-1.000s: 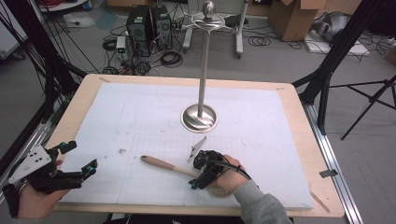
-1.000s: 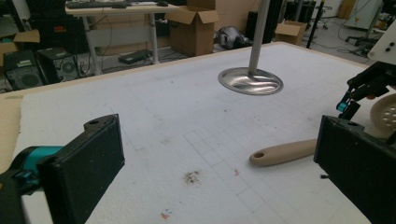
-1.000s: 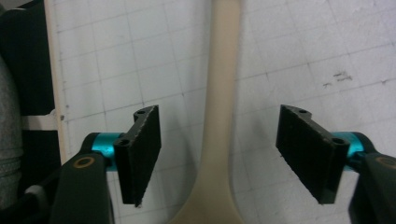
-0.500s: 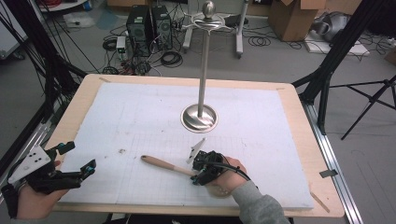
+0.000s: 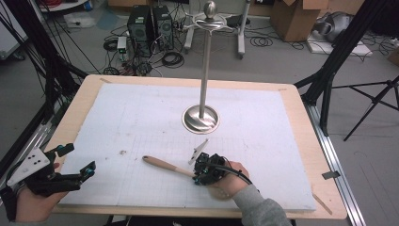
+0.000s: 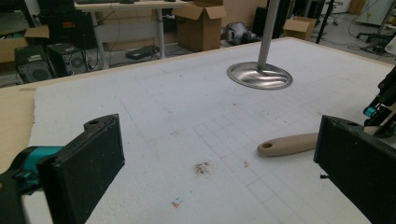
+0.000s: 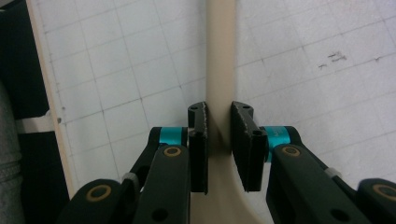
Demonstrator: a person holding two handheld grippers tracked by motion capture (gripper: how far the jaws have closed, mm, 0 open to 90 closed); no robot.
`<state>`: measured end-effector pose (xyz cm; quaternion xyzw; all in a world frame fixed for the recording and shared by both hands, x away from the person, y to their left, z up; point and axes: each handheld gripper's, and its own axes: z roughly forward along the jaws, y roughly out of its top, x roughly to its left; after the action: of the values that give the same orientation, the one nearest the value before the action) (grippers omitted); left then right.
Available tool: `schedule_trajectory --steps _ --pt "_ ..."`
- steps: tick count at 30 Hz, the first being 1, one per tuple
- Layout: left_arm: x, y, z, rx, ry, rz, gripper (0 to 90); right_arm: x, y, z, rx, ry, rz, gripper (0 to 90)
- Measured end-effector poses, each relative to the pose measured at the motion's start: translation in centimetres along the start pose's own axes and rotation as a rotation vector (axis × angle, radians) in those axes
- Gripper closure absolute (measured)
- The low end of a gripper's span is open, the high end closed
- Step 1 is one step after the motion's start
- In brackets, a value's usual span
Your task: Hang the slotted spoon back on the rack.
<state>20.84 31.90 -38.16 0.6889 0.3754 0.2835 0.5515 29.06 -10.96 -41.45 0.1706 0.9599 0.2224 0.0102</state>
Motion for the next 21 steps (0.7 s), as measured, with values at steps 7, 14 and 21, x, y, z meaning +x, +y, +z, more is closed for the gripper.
schedule_trajectory --steps 7,14,21 --pt "0.1 0.0 0.0 -0.002 0.002 -0.005 2.0 -0.1 -0.2 -0.1 -0.018 0.018 -0.01 78.3" --pt "-0.1 0.0 0.1 0.006 -0.007 0.0 2.0 -0.7 -0.6 -0.8 -0.061 0.04 0.019 78.4" --pt "-0.2 0.0 -0.1 -0.005 -0.008 -0.001 2.0 -1.4 -1.5 -2.2 -0.123 0.044 0.046 78.3"
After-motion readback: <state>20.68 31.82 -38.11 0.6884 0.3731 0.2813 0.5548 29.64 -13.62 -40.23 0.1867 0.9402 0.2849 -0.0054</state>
